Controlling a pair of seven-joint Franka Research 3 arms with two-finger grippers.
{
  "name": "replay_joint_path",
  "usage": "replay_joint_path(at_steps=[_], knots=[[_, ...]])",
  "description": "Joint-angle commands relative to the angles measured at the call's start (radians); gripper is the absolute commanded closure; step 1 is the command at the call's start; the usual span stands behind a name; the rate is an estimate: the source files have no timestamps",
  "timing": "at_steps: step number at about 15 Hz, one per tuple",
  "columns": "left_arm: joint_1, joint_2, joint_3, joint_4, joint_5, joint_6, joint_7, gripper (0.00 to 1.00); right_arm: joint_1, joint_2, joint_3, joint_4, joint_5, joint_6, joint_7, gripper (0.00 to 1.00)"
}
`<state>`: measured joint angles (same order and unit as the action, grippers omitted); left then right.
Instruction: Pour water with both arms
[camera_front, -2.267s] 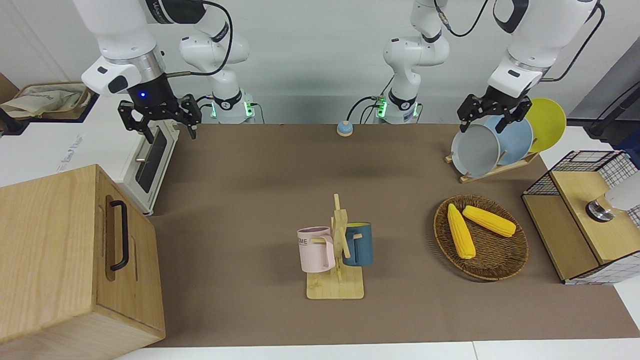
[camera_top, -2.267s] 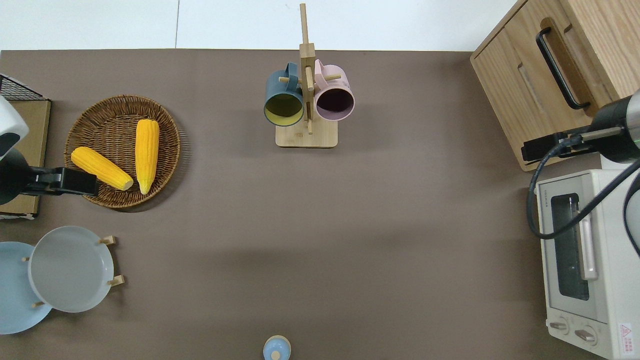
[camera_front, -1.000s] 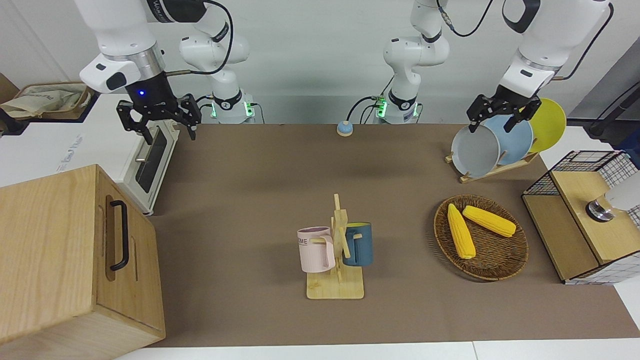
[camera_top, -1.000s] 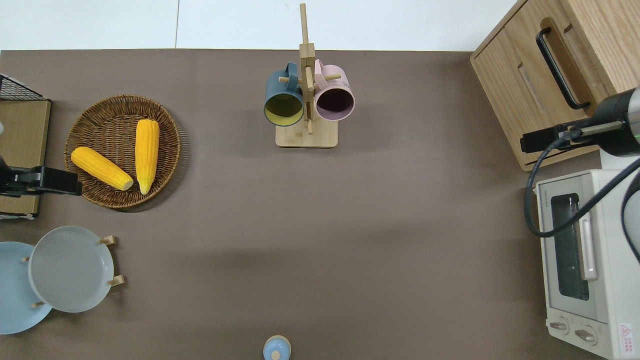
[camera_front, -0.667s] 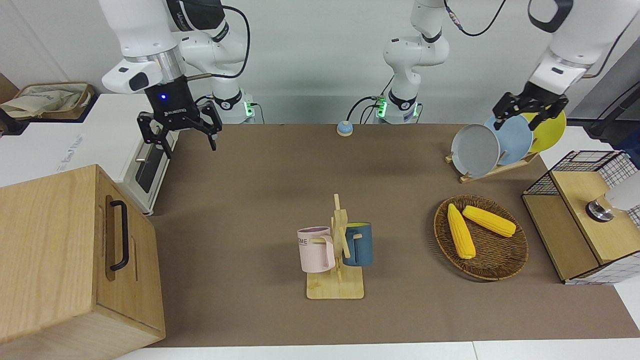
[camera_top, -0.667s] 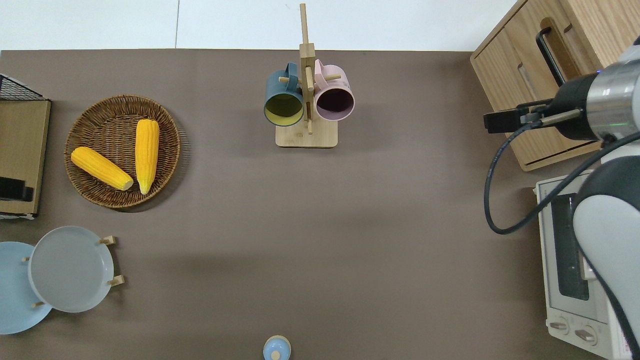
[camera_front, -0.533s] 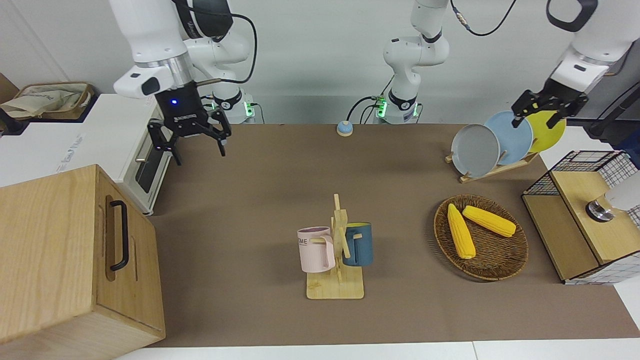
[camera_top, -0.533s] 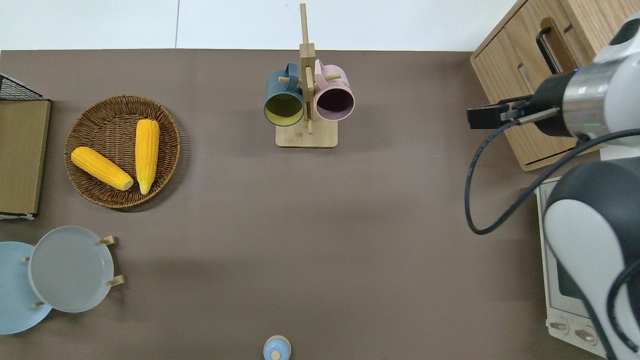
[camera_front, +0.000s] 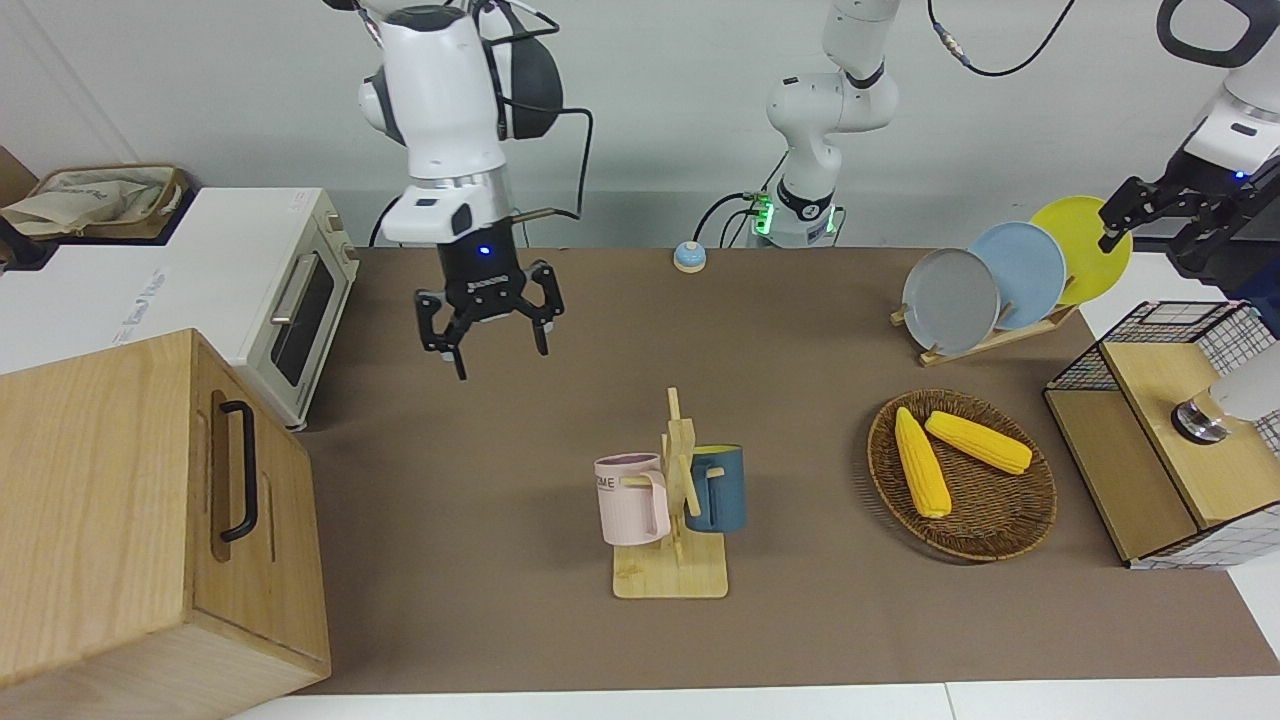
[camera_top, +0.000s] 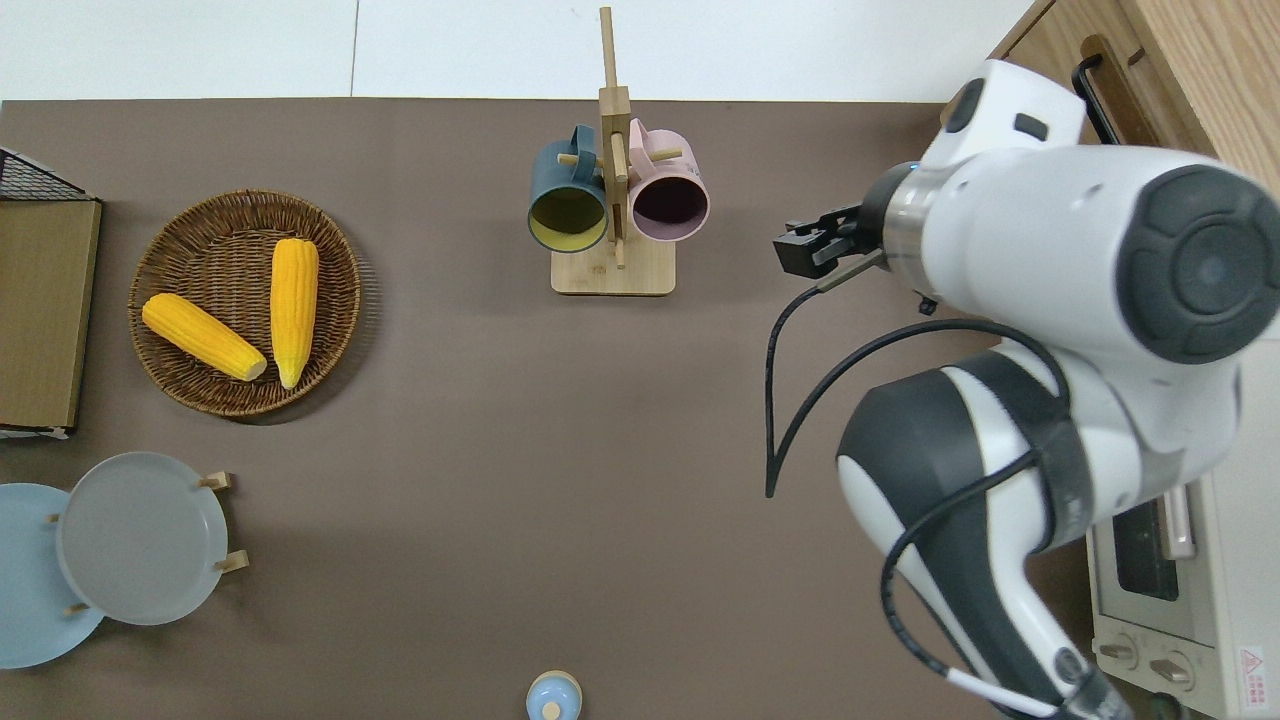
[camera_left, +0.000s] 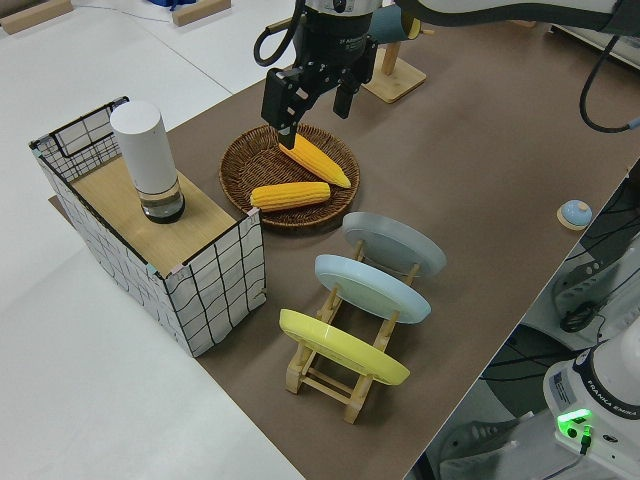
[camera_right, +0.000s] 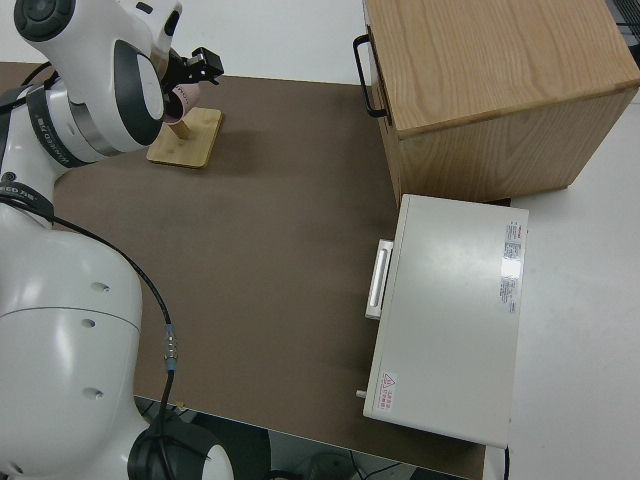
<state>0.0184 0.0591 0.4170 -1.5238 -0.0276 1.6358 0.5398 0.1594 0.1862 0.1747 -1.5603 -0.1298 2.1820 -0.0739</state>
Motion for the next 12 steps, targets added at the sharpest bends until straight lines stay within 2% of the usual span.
replay_joint_path(at_steps=[1, 4, 7, 9, 12], knots=[[0.061, 0.036, 0.013, 0.025, -0.054, 0.036, 0.104, 0.0, 0.0, 0.028, 0.042, -0.007, -0.134, 0.076, -0.095, 0.015], [0.115, 0.063, 0.013, 0.024, -0.087, 0.091, 0.192, 0.0, 0.002, 0.058, 0.045, 0.0, -0.169, 0.113, -0.144, 0.015], [0.167, 0.093, 0.01, 0.021, -0.184, 0.171, 0.241, 0.0, 0.002, 0.096, 0.065, 0.005, -0.204, 0.182, -0.19, 0.015], [0.192, 0.116, 0.009, 0.016, -0.21, 0.244, 0.278, 0.0, 0.008, 0.131, 0.081, 0.009, -0.224, 0.2, -0.19, 0.017], [0.193, 0.139, 0.008, 0.007, -0.245, 0.355, 0.282, 0.0, 0.014, 0.177, 0.086, 0.045, -0.246, 0.211, -0.19, 0.017]])
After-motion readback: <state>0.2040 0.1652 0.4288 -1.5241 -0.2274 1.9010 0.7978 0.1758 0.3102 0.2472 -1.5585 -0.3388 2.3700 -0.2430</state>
